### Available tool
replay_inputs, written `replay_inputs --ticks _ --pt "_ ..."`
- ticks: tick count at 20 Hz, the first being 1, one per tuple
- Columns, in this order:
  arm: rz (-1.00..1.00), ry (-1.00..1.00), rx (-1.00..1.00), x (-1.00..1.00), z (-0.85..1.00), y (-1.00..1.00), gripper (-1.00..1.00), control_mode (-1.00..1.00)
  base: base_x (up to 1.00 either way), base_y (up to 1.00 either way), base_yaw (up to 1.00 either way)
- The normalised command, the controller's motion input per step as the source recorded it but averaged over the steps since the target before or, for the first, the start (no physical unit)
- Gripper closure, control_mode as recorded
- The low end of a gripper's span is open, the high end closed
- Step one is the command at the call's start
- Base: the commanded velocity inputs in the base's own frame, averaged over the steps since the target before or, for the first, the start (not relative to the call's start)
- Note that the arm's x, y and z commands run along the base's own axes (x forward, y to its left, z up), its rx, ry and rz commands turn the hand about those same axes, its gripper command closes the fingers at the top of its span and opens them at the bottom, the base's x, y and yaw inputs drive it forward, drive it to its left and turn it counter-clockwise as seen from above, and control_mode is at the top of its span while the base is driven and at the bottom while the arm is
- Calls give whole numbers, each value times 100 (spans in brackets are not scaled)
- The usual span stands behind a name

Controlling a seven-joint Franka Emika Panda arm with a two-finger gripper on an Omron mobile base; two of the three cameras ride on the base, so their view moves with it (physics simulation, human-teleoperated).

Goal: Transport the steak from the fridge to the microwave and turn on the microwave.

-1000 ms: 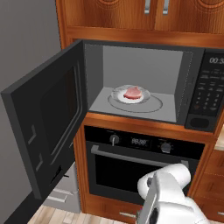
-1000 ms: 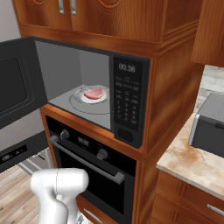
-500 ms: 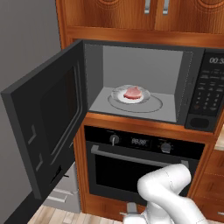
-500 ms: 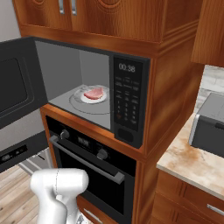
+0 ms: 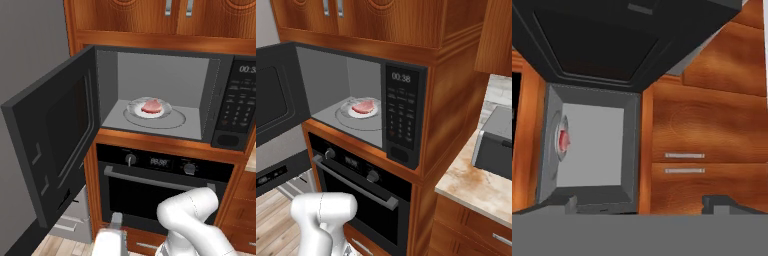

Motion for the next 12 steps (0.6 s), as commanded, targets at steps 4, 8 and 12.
replay_inputs --ticks 4,8,12 --pt "0 -15 -7 0 -6 44 -100 -100 0 0 0" --pt "0 -7 -2 5 -27 17 -100 -100 0 0 0" --pt "0 0 0 5 -32 1 -100 -100 0 0 0"
